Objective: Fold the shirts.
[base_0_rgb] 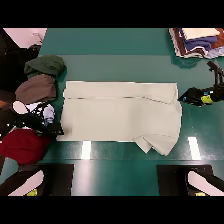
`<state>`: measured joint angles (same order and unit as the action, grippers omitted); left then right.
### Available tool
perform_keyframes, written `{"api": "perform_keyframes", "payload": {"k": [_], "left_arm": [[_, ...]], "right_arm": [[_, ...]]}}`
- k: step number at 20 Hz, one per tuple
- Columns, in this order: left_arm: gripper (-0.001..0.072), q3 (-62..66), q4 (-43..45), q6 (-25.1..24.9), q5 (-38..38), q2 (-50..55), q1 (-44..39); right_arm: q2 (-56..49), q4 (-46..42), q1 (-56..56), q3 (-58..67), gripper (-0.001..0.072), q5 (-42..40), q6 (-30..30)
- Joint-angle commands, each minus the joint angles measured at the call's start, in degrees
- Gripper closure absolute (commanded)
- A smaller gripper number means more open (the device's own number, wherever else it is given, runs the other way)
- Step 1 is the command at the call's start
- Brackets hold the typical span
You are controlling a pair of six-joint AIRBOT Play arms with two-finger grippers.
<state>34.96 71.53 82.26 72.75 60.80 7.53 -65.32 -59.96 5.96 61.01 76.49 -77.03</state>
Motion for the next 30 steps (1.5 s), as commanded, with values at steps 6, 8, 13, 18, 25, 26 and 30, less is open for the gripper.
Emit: {"api": "perform_keyframes", "payload": {"k": [6,8,13,18,25,26,30], "left_arm": [[0.0587,-1.7,-3.48,-0.26,-0.33,-0.22,0.0],[0.0684,-1.51,-4.28,-0.42,-0.76,-0.22,0.0],[0.0684,3.8,-6.01,-1.75,-0.13,-2.01,0.0],[0.0684,6.19,-10.47,-3.21,-0.37,-2.95,0.0],[0.0684,6.19,-10.78,-3.28,-1.29,-2.95,0.0],[0.0684,6.19,-10.78,-3.3,-1.27,-2.95,0.0],[0.0684,6.19,-10.73,-4.52,-1.07,-2.95,0.0]], "right_arm": [[0.24,-0.09,-0.48,-0.07,0.0375,1.92,0.13],[0.24,-0.2,0.07,-0.09,0.0375,3.98,-0.04],[4.72,-3.23,7.58,-8.79,0.0376,10.95,-2.45],[14.03,-7.15,13.09,-26.23,0.0101,15.98,-6.64],[18.67,0.52,13.09,-37.09,0.0168,10.97,-9.49],[18.01,0.46,13.09,-37.62,0.0238,10.4,-9.49],[14.05,1.05,13.09,-38.14,0.0403,8.15,-7.56]]}}
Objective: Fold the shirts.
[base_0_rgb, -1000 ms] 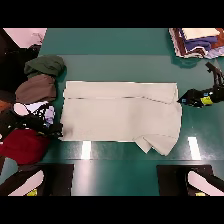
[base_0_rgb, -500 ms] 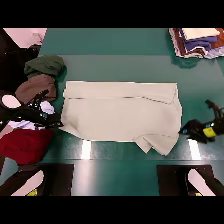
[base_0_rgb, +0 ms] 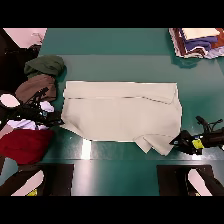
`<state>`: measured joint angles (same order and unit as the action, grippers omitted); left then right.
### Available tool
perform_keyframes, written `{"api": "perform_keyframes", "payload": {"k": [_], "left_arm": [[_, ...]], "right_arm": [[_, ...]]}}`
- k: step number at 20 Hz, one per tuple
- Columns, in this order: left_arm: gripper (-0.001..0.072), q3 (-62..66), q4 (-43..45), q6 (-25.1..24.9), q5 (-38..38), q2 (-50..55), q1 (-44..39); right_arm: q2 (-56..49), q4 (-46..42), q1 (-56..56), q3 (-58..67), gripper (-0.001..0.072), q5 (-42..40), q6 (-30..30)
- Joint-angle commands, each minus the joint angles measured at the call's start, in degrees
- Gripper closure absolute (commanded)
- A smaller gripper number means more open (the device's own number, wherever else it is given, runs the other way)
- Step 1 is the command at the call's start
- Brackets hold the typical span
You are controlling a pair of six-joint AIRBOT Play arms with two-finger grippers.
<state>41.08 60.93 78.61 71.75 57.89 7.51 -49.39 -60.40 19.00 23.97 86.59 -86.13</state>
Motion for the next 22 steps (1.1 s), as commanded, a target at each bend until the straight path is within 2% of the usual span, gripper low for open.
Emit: {"api": "perform_keyframes", "payload": {"k": [1,2,3,6,8,10,11,13,16,22], "left_arm": [[0.0684,0.04,-0.11,-1.05,0.33,-0.04,0.02],[0.0684,0.07,-0.13,-1.03,0.66,-0.04,0.02],[0.0684,0.07,-0.11,-1.03,1.09,-0.07,0.02],[0.0686,0.04,-0.04,-0.94,3.13,-4.07,0.02],[0.0686,0.04,-0.07,-0.37,8.0,-9.75,0.02],[0.0685,0.04,-0.48,2.16,13.99,-14.03,-0.33],[0.0685,0.04,-1.38,2.56,14.45,-15.41,-1.33],[0.0685,0.11,-4.85,2.43,11.93,-15.91,-3.72],[0.0685,0.37,-4.9,2.4,4.13,-14.97,-5.11],[0.0684,10.38,-1.99,1.27,-6.47,1.25,-4.96]], "right_arm": [[-2.67,2.97,0.04,-1.09,0.0535,-2.08,3.43],[-3.19,4.11,0.04,-1.09,0.0568,-2.19,4.85],[-3.37,4.46,0.04,-1.07,0.0701,-2.19,5.86],[0.04,-1.14,0.07,1.51,0.0698,0.66,5.46],[5.44,-6.58,0.09,6.73,0.0698,4.98,2.27],[10.56,-8.2,0.04,12.59,0.0699,6.73,0.81],[12.41,-8.2,0.04,15.34,0.0699,6.51,0.48],[13.27,-8.15,0.04,19.93,0.0699,6.38,0.46],[7.98,-8.09,0.02,26.77,0.0698,5.57,0.7],[-11.63,-8.35,-9.53,40.46,0.0698,-4.76,1.81]]}}
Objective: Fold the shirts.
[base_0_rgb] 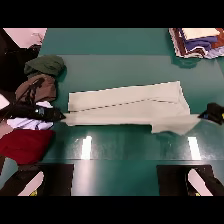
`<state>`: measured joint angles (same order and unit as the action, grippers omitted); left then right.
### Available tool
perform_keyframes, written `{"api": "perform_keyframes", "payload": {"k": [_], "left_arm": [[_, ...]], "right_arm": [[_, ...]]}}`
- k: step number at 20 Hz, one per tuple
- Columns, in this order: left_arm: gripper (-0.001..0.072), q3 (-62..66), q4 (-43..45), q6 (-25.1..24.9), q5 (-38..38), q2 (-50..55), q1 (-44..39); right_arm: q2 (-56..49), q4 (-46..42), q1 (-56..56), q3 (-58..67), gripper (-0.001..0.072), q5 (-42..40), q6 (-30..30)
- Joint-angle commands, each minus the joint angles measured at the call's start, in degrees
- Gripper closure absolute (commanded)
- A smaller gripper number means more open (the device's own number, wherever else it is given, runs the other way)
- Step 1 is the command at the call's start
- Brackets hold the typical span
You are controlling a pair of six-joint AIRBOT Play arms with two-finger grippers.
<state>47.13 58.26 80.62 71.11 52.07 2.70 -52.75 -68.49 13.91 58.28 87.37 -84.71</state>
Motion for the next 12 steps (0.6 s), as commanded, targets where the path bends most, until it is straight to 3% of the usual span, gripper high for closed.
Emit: {"api": "perform_keyframes", "payload": {"k": [1,7,12], "left_arm": [[0.0684,6.19,0.68,-0.72,-7.04,10.36,-0.15],[0.0683,16.94,0.68,-0.72,-11.56,27.54,-0.15],[0.0684,18.4,0.74,-0.7,-16.28,31.78,-0.15]], "right_arm": [[-11.69,-0.26,-6.05,8.35,0.0698,-7.34,0.37],[-31.08,-0.09,-11.8,22.75,0.0698,-12.9,0.33],[-42.64,1.55,-12.61,33.7,0.0698,-12.92,0.35]]}}
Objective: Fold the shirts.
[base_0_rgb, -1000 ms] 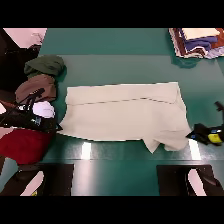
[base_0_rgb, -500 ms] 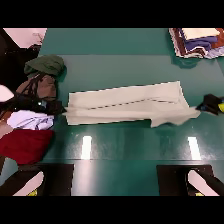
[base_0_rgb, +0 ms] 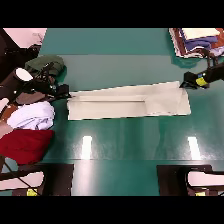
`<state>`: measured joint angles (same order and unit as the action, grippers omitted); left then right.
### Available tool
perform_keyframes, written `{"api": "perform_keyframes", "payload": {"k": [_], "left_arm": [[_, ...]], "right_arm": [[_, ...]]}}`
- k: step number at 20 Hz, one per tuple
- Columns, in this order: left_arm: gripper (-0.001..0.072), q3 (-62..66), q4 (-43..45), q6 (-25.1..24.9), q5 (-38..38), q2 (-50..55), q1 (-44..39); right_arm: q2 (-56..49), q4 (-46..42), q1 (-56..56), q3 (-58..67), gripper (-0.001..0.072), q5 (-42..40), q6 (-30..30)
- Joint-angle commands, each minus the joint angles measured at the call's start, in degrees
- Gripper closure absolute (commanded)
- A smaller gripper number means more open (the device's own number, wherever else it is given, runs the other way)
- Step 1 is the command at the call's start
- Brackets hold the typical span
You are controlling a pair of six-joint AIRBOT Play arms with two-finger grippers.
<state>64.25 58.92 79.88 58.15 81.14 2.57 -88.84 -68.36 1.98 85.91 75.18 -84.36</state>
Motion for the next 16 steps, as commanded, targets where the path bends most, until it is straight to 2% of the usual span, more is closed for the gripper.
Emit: {"api": "perform_keyframes", "payload": {"k": [1,4,5,6,7,8,9,12,14,16], "left_arm": [[0.0684,1.31,0.09,0.04,-4.09,2.71,-0.02],[0.0681,1.33,0.07,0.26,-4.57,2.71,-0.02],[0.0494,1.33,0.04,0.26,-4.09,2.71,-0.02],[0.0179,1.4,0.02,0.26,-3.45,2.71,-0.02],[0.0118,1.99,0.07,0.2,-1.97,2.71,-0.02],[0.0117,3.26,0.17,0.22,0.31,2.69,-0.02],[0.0155,4.79,0.26,0.17,2.95,2.6,-0.02],[0.0687,6.91,-0.26,-0.83,6.62,0.96,-0.04],[0.0684,6.93,-1.09,-0.76,7.19,-0.26,-0.04],[0.0683,6.95,-1.88,-0.76,9.01,-0.76,-0.09]], "right_arm": [[-8.44,2.56,-0.68,8.07,0.0697,-0.68,0.0],[-13.2,4.79,-0.68,13.77,0.0694,-1.57,0.0],[-14.47,6.03,-0.68,15.67,0.0563,-1.64,0.0],[-15.67,8.17,-0.28,17.79,0.0204,-0.87,0.02],[-16.31,9.07,0.5,19.71,0.0156,0.81,0.02],[-16.41,8.66,1.14,21.27,0.0156,3.37,0.39],[-16.0,8.66,2.19,21.84,0.0156,5.84,2.56],[-14.45,8.37,6.88,21.81,0.0156,13.51,6.6],[-14.49,8.35,10.78,21.53,0.0156,16.65,7.06],[-14.49,8.76,14.29,18.88,0.0146,16.5,7.41]]}}
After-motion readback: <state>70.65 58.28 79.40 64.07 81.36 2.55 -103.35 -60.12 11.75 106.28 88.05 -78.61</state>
